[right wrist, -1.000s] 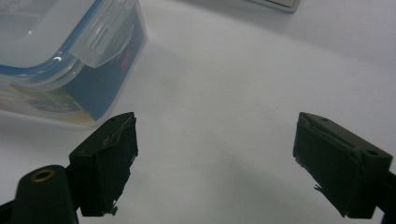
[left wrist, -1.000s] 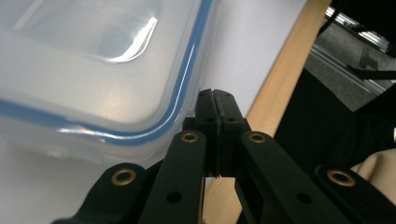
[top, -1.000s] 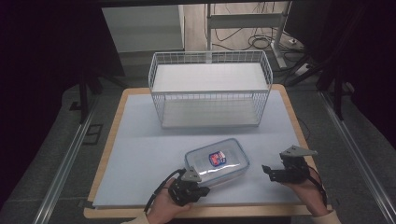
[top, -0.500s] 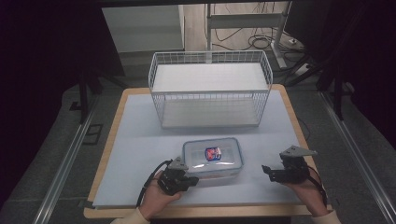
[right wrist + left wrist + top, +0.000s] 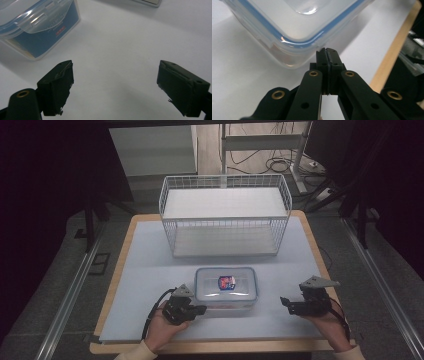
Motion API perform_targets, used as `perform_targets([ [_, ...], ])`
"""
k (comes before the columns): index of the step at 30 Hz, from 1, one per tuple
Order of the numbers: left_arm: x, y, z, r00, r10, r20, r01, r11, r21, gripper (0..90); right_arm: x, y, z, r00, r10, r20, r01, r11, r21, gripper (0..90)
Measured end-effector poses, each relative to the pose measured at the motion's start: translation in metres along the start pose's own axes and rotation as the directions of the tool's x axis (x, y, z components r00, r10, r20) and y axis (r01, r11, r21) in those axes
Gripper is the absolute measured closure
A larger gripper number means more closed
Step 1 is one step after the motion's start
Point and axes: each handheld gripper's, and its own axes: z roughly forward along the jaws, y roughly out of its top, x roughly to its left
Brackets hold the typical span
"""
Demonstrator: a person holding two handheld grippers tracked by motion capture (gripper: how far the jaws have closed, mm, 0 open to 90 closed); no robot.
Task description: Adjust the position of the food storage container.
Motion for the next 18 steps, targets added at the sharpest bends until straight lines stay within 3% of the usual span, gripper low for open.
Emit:
perform_targets([
  [3, 0.000, -0.004, -0.013, 0.9996, -0.017, 0.022, 0.018, 0.9993, -0.034, 90.0, 0.000, 0.000, -0.001, 1.0000, 0.002, -0.003, -0.002, 1.000, -0.005, 13.6],
  [7, 0.005, -0.006, -0.026, 0.9993, -0.037, 0.008, 0.038, 0.9974, -0.062, 89.8, -0.001, 0.000, -0.002, 0.9999, 0.007, -0.008, -0.007, 1.000, -0.010, 13.6],
  [8, 0.015, -0.005, -0.036, 0.9975, -0.069, -0.015, 0.067, 0.9933, -0.094, 89.3, -0.001, 0.001, -0.002, 0.9999, 0.009, -0.014, -0.009, 1.000, -0.017, 13.7],
  [9, 0.015, -0.005, -0.036, 0.9975, -0.069, -0.015, 0.067, 0.9933, -0.094, 89.2, -0.001, 0.001, -0.003, 0.9997, 0.012, -0.019, -0.013, 1.000, -0.022, 13.7],
  [10, 0.025, -0.003, -0.043, 0.9943, -0.101, -0.034, 0.096, 0.9874, -0.126, 89.2, -0.001, 0.002, -0.003, 0.9995, 0.013, -0.028, -0.014, 1.000, -0.028, 13.9],
  [18, 0.045, -0.004, -0.047, 0.9829, -0.170, -0.070, 0.157, 0.9738, -0.165, 82.2, 0.001, 0.004, -0.003, 0.9958, 0.042, -0.081, -0.046, 0.998, -0.041, 15.0],
])
